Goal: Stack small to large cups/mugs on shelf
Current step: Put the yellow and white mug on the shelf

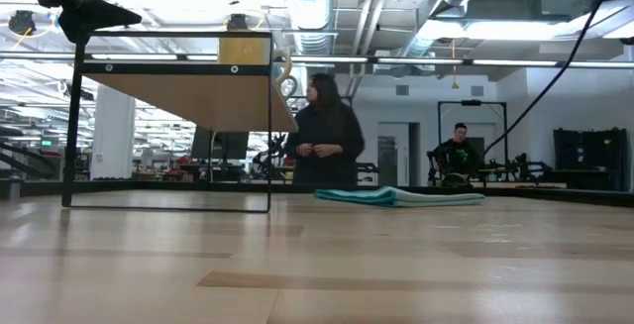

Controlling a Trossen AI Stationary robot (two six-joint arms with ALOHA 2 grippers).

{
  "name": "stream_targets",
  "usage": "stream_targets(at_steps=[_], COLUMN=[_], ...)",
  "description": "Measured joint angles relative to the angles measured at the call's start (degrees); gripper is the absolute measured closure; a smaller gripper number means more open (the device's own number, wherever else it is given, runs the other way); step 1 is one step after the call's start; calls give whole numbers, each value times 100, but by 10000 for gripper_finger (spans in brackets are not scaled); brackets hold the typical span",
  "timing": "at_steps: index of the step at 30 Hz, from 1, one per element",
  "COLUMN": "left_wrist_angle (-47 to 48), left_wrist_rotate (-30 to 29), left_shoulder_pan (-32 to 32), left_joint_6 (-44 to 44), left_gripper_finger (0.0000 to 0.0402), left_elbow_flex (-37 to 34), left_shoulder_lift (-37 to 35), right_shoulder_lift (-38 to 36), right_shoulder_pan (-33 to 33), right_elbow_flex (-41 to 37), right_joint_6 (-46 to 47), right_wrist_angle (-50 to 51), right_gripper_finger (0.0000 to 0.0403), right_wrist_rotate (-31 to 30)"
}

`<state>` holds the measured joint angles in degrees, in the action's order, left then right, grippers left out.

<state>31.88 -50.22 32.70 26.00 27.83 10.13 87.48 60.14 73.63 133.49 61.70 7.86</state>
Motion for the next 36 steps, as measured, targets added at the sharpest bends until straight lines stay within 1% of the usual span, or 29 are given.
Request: stream_targets(at_steps=[4,9,15,18,26,31,36], left_wrist_angle=[22,48,46,45,42,40,40], left_wrist_rotate=[0,-2,-2,-4,49,254,389], left_shoulder_pan=[0,-1,1,1,0,1,1], left_joint_6=[-9,20,63,202,748,790,796], left_gripper_finger=[136,136,136,136,136,136,136], left_elbow_flex=[0,0,0,0,0,0,0], left_shoulder_lift=[0,0,0,0,0,0,0], right_shoulder_lift=[0,0,-2,-2,-4,17,200], right_shoulder_pan=[90,350,326,319,450,450,480], right_elbow_flex=[0,0,0,0,0,0,0], right_joint_6=[4,3,-2,-98,-150,-21,-82], right_wrist_angle=[-24,324,1347,1601,1845,1996,1884], right_gripper_finger=[282,282,282,282,282,282,282], right_wrist_rotate=[128,82,74,70,254,260,260])
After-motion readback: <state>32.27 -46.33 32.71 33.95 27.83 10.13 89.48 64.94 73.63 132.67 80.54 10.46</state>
